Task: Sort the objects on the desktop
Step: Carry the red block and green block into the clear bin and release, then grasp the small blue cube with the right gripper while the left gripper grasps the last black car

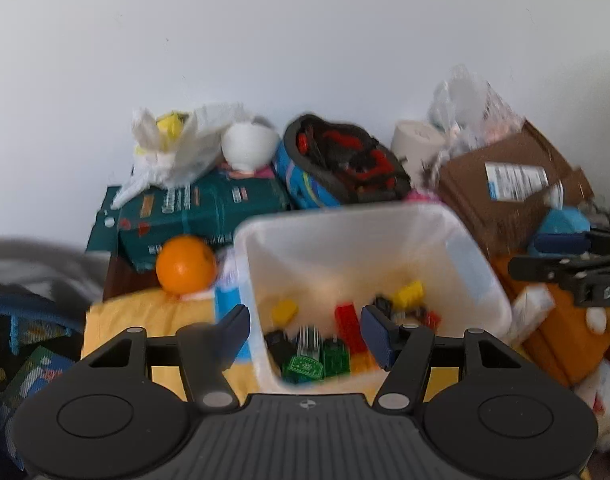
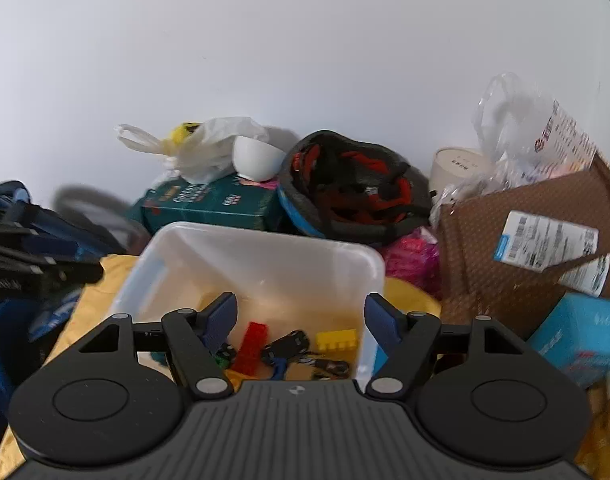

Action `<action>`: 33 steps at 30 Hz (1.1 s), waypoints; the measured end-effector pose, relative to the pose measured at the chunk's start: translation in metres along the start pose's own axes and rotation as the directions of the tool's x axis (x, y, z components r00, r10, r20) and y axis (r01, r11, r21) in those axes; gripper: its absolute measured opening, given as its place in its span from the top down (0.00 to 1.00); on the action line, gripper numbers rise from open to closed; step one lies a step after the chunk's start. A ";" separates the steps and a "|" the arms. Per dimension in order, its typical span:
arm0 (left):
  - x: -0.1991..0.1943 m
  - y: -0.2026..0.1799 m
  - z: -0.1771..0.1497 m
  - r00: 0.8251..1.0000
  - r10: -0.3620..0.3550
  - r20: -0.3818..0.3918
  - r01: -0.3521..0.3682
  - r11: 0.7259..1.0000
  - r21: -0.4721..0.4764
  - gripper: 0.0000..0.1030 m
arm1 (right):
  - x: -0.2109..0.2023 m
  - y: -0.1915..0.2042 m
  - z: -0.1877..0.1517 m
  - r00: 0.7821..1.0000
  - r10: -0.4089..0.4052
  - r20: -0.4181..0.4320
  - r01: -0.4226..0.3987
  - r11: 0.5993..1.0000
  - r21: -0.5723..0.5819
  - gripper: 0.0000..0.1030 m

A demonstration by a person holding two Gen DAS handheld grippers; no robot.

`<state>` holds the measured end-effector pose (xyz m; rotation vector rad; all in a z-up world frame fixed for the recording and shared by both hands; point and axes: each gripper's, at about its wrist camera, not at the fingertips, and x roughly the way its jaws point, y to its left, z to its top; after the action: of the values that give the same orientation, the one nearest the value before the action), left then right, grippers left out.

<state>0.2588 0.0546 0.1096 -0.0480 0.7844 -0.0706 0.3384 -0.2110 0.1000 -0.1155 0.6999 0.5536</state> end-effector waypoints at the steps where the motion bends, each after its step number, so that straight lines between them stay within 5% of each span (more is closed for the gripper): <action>1: -0.003 -0.002 -0.012 1.000 -0.008 0.007 0.008 1.000 0.004 0.37 | -0.002 0.001 -0.005 1.000 0.007 0.001 -0.007 1.000 0.004 0.29; 6: -0.009 -0.014 -0.103 0.998 -0.052 0.026 0.052 0.999 0.005 0.37 | -0.018 0.025 -0.070 0.993 0.117 -0.016 -0.118 0.993 -0.031 0.38; 13: 0.018 -0.019 -0.186 0.992 -0.022 -0.126 0.017 0.999 -0.038 0.37 | 0.029 0.072 -0.178 0.970 0.116 -0.214 -0.131 0.990 -0.054 0.46; 17: 0.022 -0.022 -0.191 0.991 -0.027 -0.129 0.023 0.999 -0.031 0.37 | 0.058 0.080 -0.193 0.961 0.102 -0.255 -0.114 0.993 -0.031 0.53; 18: 0.024 -0.024 -0.190 0.991 -0.031 -0.129 0.028 0.999 -0.026 0.37 | 0.061 0.081 -0.194 0.960 0.108 -0.257 -0.119 0.993 -0.026 0.69; 19: 0.027 -0.029 -0.189 0.991 -0.033 -0.128 0.031 0.999 -0.023 0.37 | 0.064 0.081 -0.196 0.958 0.114 -0.264 -0.128 0.991 -0.035 0.73; 30: 0.092 -0.070 -0.160 0.989 -0.068 -0.133 0.075 0.996 0.042 0.38 | 0.012 0.033 -0.191 0.972 0.121 -0.200 -0.118 0.993 0.028 0.73; 33: 0.104 -0.081 -0.161 0.984 -0.065 -0.167 0.082 0.992 0.101 0.48 | 0.002 0.020 -0.192 0.974 0.107 -0.198 -0.102 0.994 0.039 0.73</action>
<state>0.2144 -0.0378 -0.0720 0.0311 0.9416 -0.1885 0.2174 -0.2472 -0.0465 -0.1090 0.9129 0.6383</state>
